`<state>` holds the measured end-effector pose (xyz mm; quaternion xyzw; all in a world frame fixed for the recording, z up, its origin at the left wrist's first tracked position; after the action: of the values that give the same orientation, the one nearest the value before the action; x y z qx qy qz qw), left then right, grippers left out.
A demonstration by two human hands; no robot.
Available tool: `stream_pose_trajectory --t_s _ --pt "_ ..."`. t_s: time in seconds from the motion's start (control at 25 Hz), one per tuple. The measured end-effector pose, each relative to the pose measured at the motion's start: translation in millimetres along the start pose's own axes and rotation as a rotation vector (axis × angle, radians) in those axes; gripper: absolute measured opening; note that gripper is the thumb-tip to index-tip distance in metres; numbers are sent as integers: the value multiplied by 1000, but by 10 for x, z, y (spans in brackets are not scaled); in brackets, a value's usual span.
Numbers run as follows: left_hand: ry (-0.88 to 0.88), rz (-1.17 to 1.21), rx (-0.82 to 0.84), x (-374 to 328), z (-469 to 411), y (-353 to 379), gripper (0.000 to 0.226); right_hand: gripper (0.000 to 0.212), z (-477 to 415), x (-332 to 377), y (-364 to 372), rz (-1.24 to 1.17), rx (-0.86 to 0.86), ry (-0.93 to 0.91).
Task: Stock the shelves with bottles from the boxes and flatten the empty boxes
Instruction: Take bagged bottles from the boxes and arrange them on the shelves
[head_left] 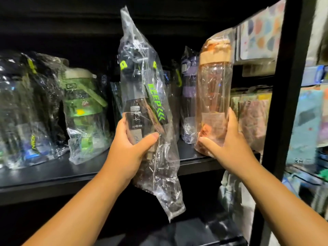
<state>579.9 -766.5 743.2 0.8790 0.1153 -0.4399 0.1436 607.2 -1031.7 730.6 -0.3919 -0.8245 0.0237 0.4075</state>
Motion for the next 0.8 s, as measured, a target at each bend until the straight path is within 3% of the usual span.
stream_pose_trajectory --t_s 0.4,0.8 --pt "-86 217 60 -42 34 -6 47 102 -260 10 188 19 79 21" --pt "-107 189 77 -43 61 2 55 104 -397 -38 366 49 84 32"
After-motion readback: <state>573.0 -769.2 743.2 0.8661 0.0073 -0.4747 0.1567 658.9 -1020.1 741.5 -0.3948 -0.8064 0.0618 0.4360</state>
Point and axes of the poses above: each hand's wrist, its own z-axis away from the middle knuckle, its own y-axis out of the palm, x = y × z, the point moved 8 cm from there along -z, towards the middle knuckle, and after that the axes turned 15 degrees about -x, right-handed, at the moved point
